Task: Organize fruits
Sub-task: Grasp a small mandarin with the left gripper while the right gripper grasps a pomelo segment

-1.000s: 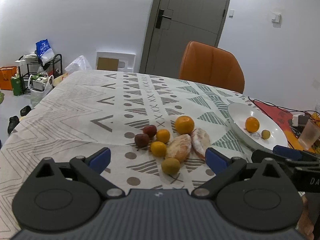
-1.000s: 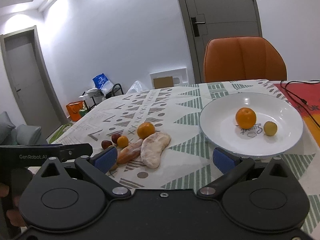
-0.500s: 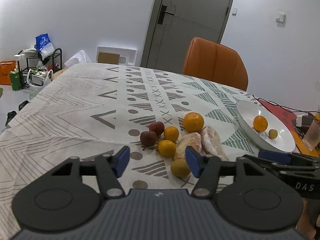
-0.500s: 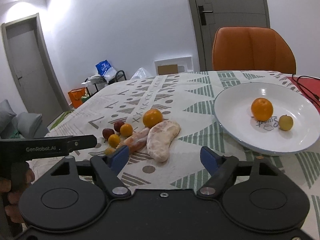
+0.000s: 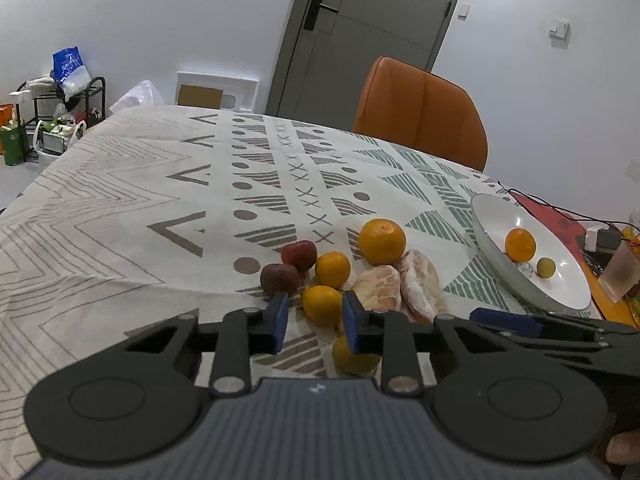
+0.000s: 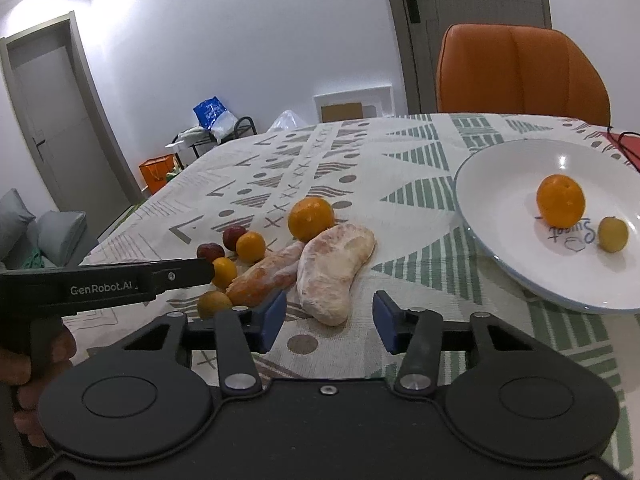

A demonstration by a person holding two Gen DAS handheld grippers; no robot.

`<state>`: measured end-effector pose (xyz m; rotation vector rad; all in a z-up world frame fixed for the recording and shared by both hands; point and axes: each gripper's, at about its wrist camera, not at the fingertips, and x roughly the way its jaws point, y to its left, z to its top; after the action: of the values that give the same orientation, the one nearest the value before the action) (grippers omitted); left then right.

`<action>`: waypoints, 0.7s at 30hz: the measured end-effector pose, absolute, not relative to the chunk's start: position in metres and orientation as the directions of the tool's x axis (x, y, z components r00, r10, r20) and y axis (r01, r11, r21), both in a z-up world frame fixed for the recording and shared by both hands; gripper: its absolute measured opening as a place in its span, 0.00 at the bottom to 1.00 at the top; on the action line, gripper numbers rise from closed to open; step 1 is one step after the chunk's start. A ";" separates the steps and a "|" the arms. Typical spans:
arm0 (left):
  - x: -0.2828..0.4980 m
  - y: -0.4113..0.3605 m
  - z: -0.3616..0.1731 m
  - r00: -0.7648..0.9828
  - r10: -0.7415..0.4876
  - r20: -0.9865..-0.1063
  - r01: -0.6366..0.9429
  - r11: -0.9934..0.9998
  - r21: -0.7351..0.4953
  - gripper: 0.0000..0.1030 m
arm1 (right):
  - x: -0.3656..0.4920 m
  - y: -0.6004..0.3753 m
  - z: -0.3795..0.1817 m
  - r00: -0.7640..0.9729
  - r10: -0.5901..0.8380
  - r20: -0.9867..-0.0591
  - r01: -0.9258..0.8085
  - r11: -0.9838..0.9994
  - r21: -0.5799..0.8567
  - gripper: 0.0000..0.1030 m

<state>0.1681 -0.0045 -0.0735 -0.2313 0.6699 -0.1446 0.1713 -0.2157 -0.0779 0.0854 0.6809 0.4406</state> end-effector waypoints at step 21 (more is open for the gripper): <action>0.185 -0.003 -0.075 0.763 -0.217 -0.609 0.056 0.961 -0.272 0.25 | 0.207 -0.195 -0.085 0.671 0.420 -0.611 -0.376 0.903 0.207 0.45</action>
<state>0.1853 -0.0026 -0.0752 -0.2450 0.6885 -0.1497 0.2065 -0.1953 -0.0852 0.0658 0.7045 0.4485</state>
